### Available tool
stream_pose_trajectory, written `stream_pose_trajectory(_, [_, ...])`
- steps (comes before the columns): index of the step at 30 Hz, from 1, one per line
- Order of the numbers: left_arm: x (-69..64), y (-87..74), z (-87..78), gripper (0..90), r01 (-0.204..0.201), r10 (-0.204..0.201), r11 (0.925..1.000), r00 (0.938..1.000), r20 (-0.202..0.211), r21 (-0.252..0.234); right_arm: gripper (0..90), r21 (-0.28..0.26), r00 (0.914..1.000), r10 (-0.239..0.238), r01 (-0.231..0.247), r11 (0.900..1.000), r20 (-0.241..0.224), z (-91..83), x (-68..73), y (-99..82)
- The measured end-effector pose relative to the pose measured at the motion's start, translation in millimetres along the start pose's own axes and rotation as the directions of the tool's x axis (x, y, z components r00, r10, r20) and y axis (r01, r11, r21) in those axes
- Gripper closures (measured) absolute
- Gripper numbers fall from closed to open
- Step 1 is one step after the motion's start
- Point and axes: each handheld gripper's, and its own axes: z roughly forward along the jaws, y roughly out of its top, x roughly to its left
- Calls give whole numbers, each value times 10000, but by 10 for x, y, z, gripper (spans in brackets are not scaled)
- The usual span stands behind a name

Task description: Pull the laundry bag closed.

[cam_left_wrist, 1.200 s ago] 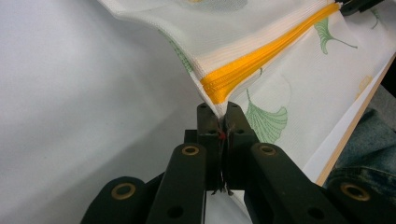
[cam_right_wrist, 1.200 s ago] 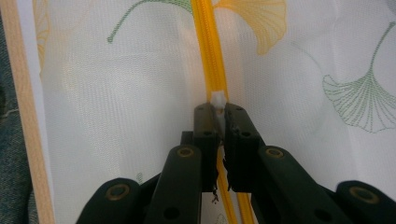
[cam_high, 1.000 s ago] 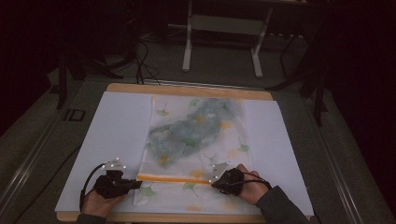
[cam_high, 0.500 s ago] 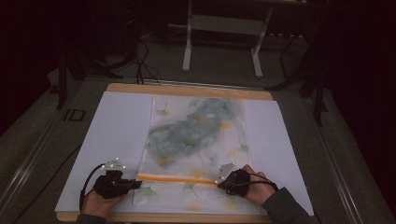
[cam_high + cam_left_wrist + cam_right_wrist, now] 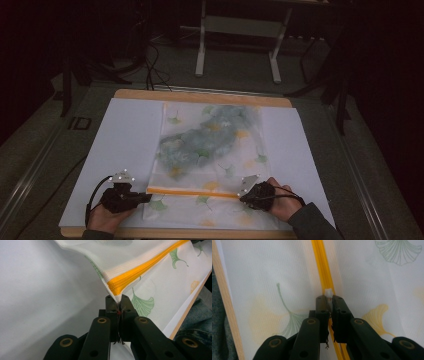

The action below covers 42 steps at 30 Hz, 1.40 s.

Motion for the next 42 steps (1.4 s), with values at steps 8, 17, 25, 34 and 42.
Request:
stream_pose_trajectory(8, [-3, 1, 3, 880, -4, 4, 10000, 10000, 7, 0, 844, 70, 10000, 79, -79, 9999, 22, -43, -25, -56])
stream_pose_trajectory(17, [1, 1, -1, 880, -16, 16, 10000, 10000, 12, 4, 844, 216, 9996, 275, -277, 9994, 120, -79, -50, -172])
stream_pose_trajectory(25, [1, 1, -3, 880, -24, 24, 10000, 10000, 24, -7, 844, 257, 9994, 305, -308, 9992, 143, -123, -81, -217])
stream_pose_trajectory(34, [5, -1, -6, 881, -19, 19, 10000, 10000, 0, -1, 844, 473, 9990, 384, -394, 9981, 220, -149, -95, -292])
stream_pose_trajectory(42, [5, 0, -9, 881, -18, 18, 10000, 10000, 21, -10, 844, 533, 9985, 484, -497, 9973, 248, -178, -114, -356])
